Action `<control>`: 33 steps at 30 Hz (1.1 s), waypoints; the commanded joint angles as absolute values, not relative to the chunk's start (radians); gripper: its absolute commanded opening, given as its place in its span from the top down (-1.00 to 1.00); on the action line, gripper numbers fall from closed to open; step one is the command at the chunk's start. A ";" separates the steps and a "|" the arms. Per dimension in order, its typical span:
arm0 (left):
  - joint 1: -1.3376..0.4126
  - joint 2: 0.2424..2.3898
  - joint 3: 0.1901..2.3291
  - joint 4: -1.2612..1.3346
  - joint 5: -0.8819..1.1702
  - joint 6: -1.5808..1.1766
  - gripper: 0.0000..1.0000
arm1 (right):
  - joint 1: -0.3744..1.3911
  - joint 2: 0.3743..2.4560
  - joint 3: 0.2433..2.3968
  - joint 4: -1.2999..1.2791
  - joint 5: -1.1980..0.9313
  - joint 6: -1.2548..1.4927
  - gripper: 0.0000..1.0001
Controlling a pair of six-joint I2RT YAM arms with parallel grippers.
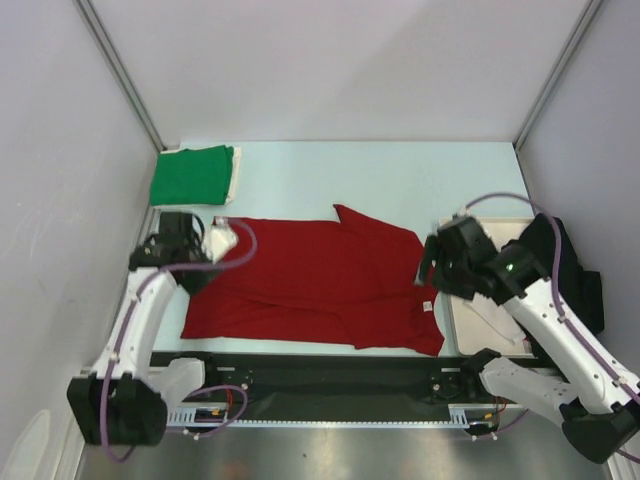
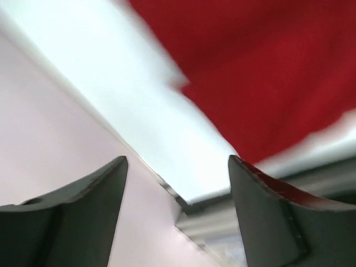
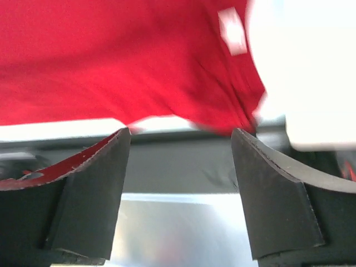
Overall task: Fold and stack the t-shirts
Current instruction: Fold the tshirt
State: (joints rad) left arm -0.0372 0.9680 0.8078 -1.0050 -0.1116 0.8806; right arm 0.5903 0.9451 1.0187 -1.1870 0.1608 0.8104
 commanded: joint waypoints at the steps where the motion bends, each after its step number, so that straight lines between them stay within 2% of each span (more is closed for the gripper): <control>1: 0.060 1.109 1.047 -0.710 -0.034 0.664 -0.44 | 0.502 1.050 1.184 -1.019 0.160 0.569 -0.52; 3: 0.072 1.253 1.153 -0.671 -0.008 0.580 -0.19 | 0.359 1.179 1.216 -0.886 0.056 0.500 -0.37; 5: 0.072 1.343 1.207 -0.611 0.033 0.491 -0.15 | 0.246 1.314 1.264 -0.759 -0.079 0.447 -0.20; 6: 0.071 1.429 1.222 -0.589 0.040 0.447 -0.16 | 0.230 1.357 1.282 -0.718 -0.112 0.433 0.02; 8: 0.072 1.506 1.270 -0.537 0.026 0.404 -0.16 | 0.227 1.449 1.356 -0.643 -0.092 0.378 0.12; 12: 0.074 1.678 1.322 -0.477 0.015 0.316 -0.19 | 0.215 1.732 1.488 -0.609 -0.055 0.333 0.08; 15: 0.074 1.761 1.347 -0.433 0.029 0.255 -0.28 | 0.215 1.862 1.589 -0.629 -0.058 0.301 0.06; 20: 0.078 1.870 1.376 -0.377 0.011 0.189 -0.30 | 0.216 2.087 1.719 -0.664 -0.054 0.258 0.01; 27: 0.087 2.000 1.442 -0.402 0.057 0.155 -0.25 | 0.248 2.177 1.773 -0.693 -0.090 0.221 -0.02; 33: 0.090 2.083 1.480 -0.428 0.052 0.143 -0.22 | 0.282 2.163 1.698 -0.675 -0.049 0.190 -0.04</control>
State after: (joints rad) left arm 0.0822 2.0453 1.4376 -0.4263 0.0330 0.1730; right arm 0.2584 2.1883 1.7241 -0.6800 -0.0681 0.2314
